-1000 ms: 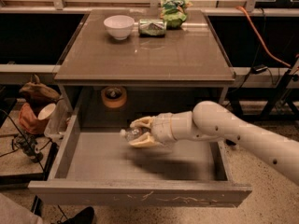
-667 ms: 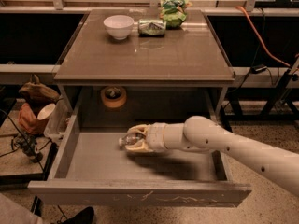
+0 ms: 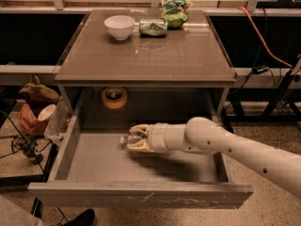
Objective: Place water bottle into top drawer
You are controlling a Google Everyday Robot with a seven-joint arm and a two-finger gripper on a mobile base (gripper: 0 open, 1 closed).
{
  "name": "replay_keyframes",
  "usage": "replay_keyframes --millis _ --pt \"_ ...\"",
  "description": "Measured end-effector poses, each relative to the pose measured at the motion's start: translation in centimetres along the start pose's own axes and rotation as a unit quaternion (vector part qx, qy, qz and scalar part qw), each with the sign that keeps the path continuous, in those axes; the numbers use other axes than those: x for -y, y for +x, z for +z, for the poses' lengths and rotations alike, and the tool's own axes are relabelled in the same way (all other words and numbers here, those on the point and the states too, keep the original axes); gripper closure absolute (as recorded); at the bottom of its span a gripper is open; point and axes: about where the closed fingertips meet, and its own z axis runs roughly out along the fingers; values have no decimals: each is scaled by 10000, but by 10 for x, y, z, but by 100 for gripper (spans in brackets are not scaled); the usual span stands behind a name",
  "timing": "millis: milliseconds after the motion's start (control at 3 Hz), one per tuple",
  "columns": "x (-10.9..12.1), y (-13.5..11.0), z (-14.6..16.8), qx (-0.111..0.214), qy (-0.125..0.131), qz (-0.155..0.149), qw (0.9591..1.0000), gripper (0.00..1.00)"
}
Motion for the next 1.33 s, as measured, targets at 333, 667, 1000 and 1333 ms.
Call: replay_keyframes --millis 333,667,1000,1333 --pt "0 0 0 0 0 0 10000 35" --pt "0 0 0 0 0 0 10000 12" --pt "0 0 0 0 0 0 10000 0" --pt "0 0 0 0 0 0 10000 0"
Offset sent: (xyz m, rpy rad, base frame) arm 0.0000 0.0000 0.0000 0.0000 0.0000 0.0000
